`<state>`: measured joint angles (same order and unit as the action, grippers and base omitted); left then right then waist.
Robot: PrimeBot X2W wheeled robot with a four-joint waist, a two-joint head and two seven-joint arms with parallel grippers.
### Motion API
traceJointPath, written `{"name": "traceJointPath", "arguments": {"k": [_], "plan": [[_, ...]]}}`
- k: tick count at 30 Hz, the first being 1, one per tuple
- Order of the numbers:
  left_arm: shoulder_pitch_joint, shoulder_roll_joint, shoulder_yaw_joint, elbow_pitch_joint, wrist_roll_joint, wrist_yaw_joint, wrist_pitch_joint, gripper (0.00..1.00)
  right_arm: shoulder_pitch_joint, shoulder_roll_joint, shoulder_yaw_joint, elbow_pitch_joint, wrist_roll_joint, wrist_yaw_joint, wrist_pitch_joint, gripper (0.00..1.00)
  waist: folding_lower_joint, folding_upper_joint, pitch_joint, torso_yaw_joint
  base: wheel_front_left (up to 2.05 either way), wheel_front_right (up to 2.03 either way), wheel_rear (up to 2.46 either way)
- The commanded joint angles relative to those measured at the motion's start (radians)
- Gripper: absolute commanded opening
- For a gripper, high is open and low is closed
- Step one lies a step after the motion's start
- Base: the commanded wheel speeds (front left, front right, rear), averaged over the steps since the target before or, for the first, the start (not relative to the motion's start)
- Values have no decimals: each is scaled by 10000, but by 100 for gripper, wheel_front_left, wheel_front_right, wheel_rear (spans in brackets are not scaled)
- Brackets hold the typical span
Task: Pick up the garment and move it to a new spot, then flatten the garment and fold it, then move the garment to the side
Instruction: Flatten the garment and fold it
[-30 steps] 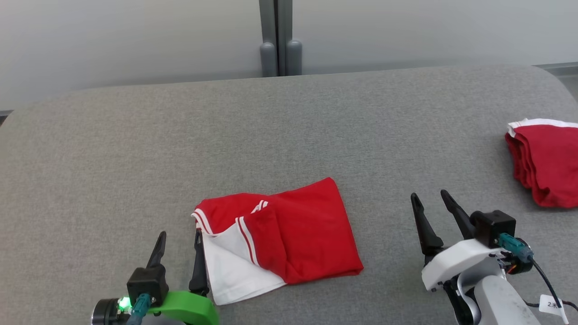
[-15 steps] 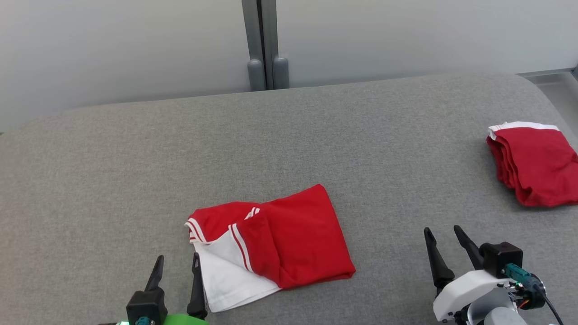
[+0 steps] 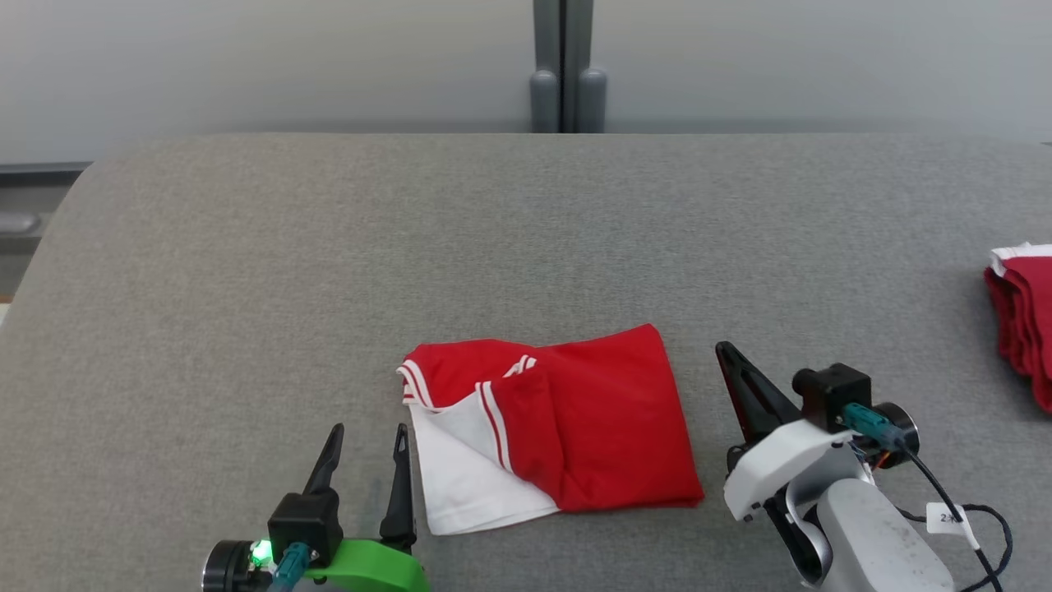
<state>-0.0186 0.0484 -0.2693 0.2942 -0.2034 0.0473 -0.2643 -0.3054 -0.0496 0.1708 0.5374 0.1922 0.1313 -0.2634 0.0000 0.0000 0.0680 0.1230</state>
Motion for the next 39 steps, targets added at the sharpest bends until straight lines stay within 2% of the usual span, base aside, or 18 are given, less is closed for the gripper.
{"name": "traceJointPath", "arguments": {"k": [1, 9, 14, 19, 21, 24, 27, 29, 30, 31, 35, 39], "plan": [[-207, 49, -70, -69, -127, 16, 8, 100, -211, -37, 191, 186, -20, -14, -9, 0, 0, 0, 403, 969, 0, 0, 0], [-244, 46, -381, -142, -286, 71, 8, 100, -1099, -37, 1613, 1655, 661, -16, -9, 0, 0, 0, 601, 2561, 0, 0, 0], [27, 45, -289, -85, -302, 137, 8, 100, -1209, -40, 2938, 1747, 1074, -16, -11, 0, 0, 0, 564, 3028, 0, 0, 0], [297, 43, -58, -86, -238, 144, 8, 100, -917, -41, 4776, 1089, 1705, -16, -9, 0, 0, 0, 358, 2912, 0, 0, 0], [353, 40, -20, -104, -210, 103, 8, 100, -930, -69, 5186, 886, 1940, -16, -11, 0, 0, 0, 273, 2716, 0, 0, 0], [352, 41, 54, -136, -182, 76, 8, 100, -916, -60, 5095, 695, 2097, -16, -11, 0, 0, 0, 181, 2332, 0, 0, 0], [241, 41, 135, -160, -104, 55, 8, 100, -831, -63, 4255, 647, 1780, -16, -9, 0, 0, 0, 105, 1828, 0, 0, 0], [142, 43, 191, -151, -71, 48, 8, 100, -690, -69, 3446, 599, 1474, -16, -9, 47, 0, 0, 65, 1507, 0, 0, 0], [100, 45, 207, -150, -59, 33, 8, 100, -610, -70, 3032, 563, 1336, -14, -9, 95, 0, 0, 46, 1374, 0, 0, 0], [83, 43, 250, -138, -35, 27, 8, 100, -520, -66, 2547, 497, 1121, -16, -9, 100, 0, 0, 10, 1183, 0, 0, 0], [53, 45, 374, -87, 41, -39, 7, 100, 13, -46, 692, 192, 416, -14, -9, 100, 0, 0, -78, 538, 0, 0, 0], [45, 46, 539, -45, 87, -91, 9, 100, 438, -33, -449, -41, -154, -14, -9, 100, 0, 0, -125, -49, 0, 0, 0]]}}
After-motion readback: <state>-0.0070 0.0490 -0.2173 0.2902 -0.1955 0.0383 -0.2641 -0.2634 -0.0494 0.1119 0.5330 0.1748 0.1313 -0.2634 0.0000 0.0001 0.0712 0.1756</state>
